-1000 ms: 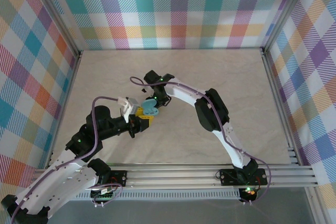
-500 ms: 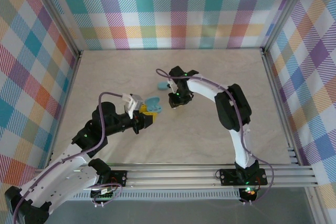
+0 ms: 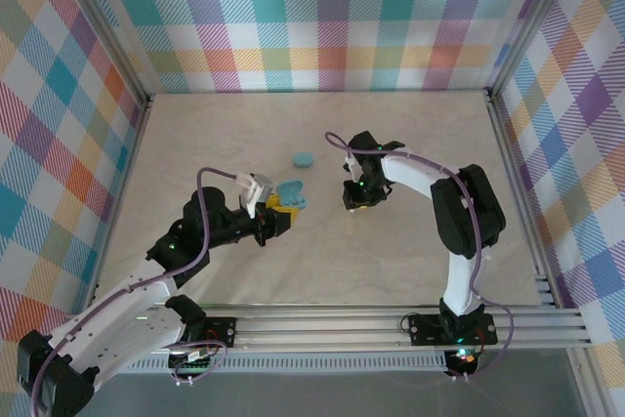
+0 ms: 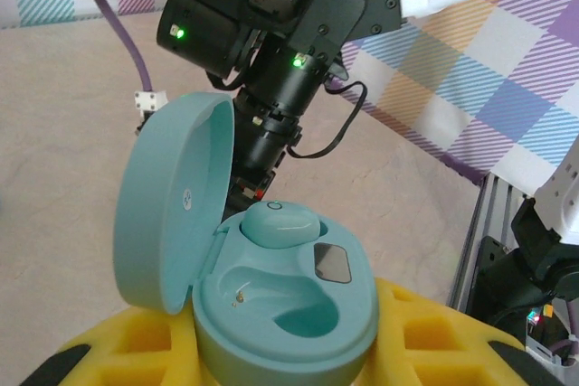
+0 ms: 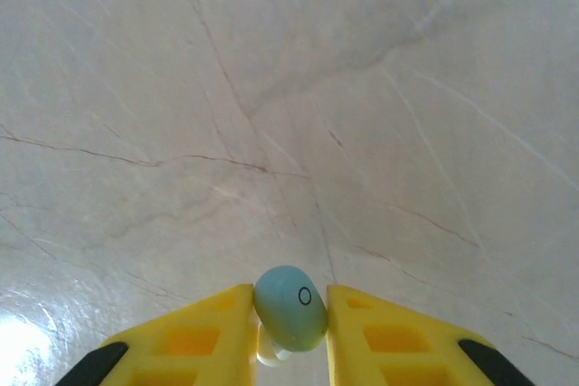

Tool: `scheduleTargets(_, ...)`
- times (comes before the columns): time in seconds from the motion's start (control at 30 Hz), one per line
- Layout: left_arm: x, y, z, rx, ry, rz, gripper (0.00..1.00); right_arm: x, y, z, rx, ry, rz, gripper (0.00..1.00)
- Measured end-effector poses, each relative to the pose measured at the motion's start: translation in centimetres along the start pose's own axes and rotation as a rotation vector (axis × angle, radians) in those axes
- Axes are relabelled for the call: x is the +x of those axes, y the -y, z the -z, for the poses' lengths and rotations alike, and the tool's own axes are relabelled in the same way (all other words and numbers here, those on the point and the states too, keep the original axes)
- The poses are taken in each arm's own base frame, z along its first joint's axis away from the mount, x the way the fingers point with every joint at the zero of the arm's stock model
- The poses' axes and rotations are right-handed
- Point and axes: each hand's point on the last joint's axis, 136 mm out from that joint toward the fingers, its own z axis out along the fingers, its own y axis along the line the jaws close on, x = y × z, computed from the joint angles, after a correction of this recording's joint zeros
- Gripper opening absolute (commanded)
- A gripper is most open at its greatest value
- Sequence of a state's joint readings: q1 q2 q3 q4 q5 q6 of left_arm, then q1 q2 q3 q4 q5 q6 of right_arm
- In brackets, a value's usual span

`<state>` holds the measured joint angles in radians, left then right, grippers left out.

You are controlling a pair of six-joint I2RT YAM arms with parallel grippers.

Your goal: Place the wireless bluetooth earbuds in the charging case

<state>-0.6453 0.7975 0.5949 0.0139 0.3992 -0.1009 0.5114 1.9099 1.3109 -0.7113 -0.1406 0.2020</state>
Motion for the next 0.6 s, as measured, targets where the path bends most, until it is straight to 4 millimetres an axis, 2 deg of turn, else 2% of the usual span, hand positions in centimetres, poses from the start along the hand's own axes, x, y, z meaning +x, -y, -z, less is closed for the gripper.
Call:
scheduleTargets(0.13, 0.9, -0.6, -0.8, -0.007, -0.028, 0.012, 0.00, 0.2, -0.2, 0.2, -0.015, 0.008, 0.002, 0.25)
scheduleTargets(0.27, 1.2, -0.9, -1.4, -0.009, -0.038, 0.017, 0.00, -0.1, -1.0, 1.9, -0.039, 0.050, 0.011, 0.26)
scheduleTargets(0.6, 1.7, -1.5, -2.6, -0.009, -0.039, 0.013, 0.00, -0.6, -3.3, 11.0, -0.086, 0.266, 0.060, 0.22)
